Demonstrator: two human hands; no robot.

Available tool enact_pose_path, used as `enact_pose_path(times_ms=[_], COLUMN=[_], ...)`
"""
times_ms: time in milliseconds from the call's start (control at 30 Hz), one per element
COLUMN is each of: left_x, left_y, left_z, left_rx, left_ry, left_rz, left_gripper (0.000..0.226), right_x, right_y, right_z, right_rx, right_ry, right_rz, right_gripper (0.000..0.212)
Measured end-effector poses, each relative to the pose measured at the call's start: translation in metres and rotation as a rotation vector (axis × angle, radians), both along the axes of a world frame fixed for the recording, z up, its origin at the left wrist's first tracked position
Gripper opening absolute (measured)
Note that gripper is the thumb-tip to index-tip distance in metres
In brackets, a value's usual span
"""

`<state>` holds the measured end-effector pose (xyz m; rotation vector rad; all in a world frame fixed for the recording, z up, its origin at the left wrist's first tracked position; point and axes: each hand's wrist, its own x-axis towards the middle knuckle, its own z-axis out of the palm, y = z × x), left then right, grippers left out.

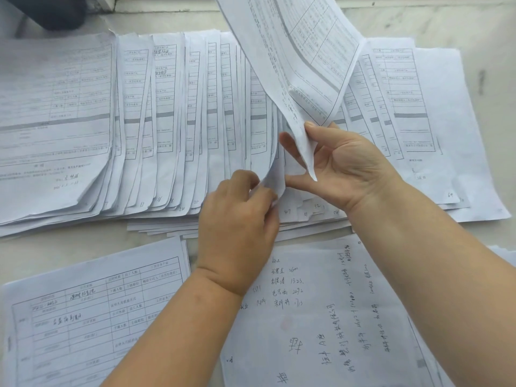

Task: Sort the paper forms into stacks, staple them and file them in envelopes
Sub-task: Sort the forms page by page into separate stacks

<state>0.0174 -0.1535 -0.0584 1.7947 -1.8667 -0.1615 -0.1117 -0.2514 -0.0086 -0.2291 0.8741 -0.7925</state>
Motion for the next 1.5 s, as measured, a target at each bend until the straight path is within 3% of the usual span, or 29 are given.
enact_pose_path(times_ms=[100,300,400,467,533,667,767,833,1000,1233,1500], left_x=[0.008,0.026,0.023,0.029,0.046,0.071,0.089,0.098,0.102,0.096,0.088], left_y=[0.0,-0.008,-0.004,-0.001,0.0,0.001,-0.001,0.0,0.003,0.001,-0.001], left_z=[0.001,0.013,0.011,0.001,-0.006,0.01,0.023,0.03,0.045,0.034,0.016], left_rx=[-0.092,-0.124,0.017,0.105,0.135,0.002,-0.131,-0.194,-0.202,-0.17,-0.15], left_ry=[-0.013,0.178,0.07,-0.082,-0.08,0.453,0.817,0.873,0.793,0.693,0.652], left_rz=[0.061,0.176,0.05,0.035,0.109,0.516,0.847,0.913,0.798,0.534,0.296], left_gripper=[0.008,0.019,0.074,0.09,0.07,0.026,0.015,0.012,0.019,0.03,0.038], right_x=[-0.001,0.008,0.019,0.023,0.021,-0.013,-0.048,-0.06,-0.023,0.043,0.038], right_y=[0.0,0.002,0.004,0.006,0.005,0.003,0.017,0.028,0.034,0.011,-0.003], right_z=[0.001,0.005,0.009,0.012,0.015,0.022,0.028,0.031,0.03,0.004,-0.013], right_rx=[-0.009,-0.004,0.01,0.018,-0.003,-0.169,-0.372,-0.482,-0.565,-0.665,-0.459], right_ry=[0.049,0.087,-0.004,-0.006,0.059,0.361,0.824,1.088,1.296,1.251,1.107], right_rz=[0.014,0.003,-0.017,-0.018,-0.024,-0.16,-0.106,0.013,0.359,0.515,0.654], right_gripper=[0.015,0.017,0.022,0.022,0.021,0.027,0.032,0.032,0.022,0.018,0.008])
